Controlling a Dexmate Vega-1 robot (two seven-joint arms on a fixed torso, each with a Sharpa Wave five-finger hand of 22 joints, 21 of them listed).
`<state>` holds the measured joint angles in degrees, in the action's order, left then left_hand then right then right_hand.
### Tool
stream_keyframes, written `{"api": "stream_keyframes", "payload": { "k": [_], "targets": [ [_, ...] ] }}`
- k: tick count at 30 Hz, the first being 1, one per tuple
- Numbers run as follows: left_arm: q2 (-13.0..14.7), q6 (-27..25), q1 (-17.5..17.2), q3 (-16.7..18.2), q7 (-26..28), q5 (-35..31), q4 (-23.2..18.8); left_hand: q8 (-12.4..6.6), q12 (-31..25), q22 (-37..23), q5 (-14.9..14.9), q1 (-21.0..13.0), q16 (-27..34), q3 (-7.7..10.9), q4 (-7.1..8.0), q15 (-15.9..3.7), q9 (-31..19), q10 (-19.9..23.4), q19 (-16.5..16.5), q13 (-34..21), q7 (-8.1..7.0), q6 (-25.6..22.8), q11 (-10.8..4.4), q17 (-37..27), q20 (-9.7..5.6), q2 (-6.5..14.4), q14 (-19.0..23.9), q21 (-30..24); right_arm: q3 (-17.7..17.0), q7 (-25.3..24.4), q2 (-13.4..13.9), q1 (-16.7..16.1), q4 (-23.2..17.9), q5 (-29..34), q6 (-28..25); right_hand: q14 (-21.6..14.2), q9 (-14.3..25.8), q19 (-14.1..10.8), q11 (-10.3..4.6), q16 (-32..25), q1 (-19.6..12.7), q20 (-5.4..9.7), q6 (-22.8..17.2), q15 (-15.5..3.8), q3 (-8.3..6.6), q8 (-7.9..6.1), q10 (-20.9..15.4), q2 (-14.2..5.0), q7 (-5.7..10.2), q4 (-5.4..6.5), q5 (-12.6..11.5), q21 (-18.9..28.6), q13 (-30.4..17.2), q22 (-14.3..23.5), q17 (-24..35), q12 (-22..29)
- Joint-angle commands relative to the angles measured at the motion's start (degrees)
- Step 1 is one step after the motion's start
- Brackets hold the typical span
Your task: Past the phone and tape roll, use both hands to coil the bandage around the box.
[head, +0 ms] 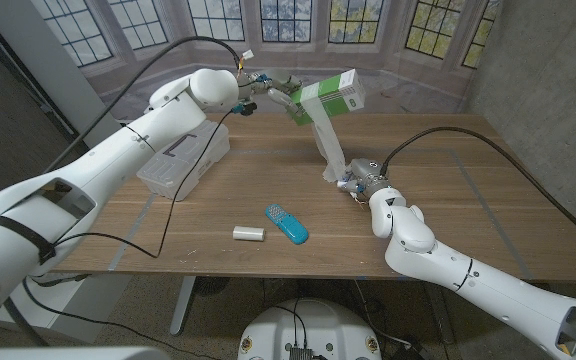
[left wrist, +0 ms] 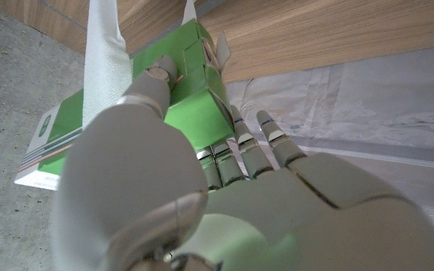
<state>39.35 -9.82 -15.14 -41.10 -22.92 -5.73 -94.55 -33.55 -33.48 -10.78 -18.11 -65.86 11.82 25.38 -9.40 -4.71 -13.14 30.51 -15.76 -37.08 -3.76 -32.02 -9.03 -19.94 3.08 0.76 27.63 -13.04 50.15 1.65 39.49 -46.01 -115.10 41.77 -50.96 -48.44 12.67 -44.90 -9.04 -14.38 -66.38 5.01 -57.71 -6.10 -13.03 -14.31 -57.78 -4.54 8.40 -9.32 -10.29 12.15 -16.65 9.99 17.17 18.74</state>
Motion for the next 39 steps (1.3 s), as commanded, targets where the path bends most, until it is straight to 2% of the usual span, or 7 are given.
{"api": "stream_keyframes", "payload": {
  "k": [1, 15, 39],
  "targets": [
    [-0.35, 1.42, -0.27, 0.06, -0.43, 1.48, 1.11, -13.39, -0.34, -0.33, 0.24, 3.14, 0.12, 0.55, 0.45, 0.09, -0.33, 0.80, -0.29, -2.22, 1.44, -1.60, -0.10, -0.08, -0.23, 3.26, 0.34, -0.29, 1.03, -0.66, 0.14, 2.90, 2.26, -0.76, 0.36, -0.63, 0.22, -0.29, -0.22, -0.13, -0.29, 3.74, -0.43, -7.44, 0.06, -0.29, -0.41, -0.53, -0.06, 0.16, -0.09, 0.03, -0.26, 0.24, 0.10, 0.23],
    [0.28, 2.16, -0.89, 0.31, -1.74, 3.38, 1.14, -13.43, -0.36, -0.34, 0.28, 3.20, 0.17, 0.48, 0.43, 0.10, -0.30, 0.85, -0.27, -2.15, 1.56, -1.68, -0.25, -0.10, -0.18, 3.29, 0.36, -0.30, 1.95, -1.36, -0.52, 5.88, 5.86, -0.84, 1.06, -0.47, 0.22, 0.06, -0.19, 0.14, -0.28, 3.86, -0.38, -7.42, 0.16, -0.21, -0.44, -0.51, -0.01, 0.23, -0.05, -0.12, -0.25, 0.23, -0.02, 0.16],
    [2.21, 1.53, -2.27, 0.27, -5.69, 6.14, -0.16, -13.39, -0.38, -0.34, 0.30, 3.42, 0.11, 0.50, 0.48, 0.16, -0.26, 0.74, -0.10, -2.10, 1.47, -1.56, -0.12, -0.04, -0.19, 3.37, 0.21, -0.26, 3.07, -0.98, -0.19, 9.42, 8.45, 1.84, 4.28, -0.80, 0.22, 0.15, -0.36, 0.14, -0.47, 3.88, -0.63, -7.52, 0.31, -0.22, -0.55, -0.60, 0.15, 0.25, -0.03, -0.13, -0.32, 0.22, 0.05, 0.10]
  ]
}}
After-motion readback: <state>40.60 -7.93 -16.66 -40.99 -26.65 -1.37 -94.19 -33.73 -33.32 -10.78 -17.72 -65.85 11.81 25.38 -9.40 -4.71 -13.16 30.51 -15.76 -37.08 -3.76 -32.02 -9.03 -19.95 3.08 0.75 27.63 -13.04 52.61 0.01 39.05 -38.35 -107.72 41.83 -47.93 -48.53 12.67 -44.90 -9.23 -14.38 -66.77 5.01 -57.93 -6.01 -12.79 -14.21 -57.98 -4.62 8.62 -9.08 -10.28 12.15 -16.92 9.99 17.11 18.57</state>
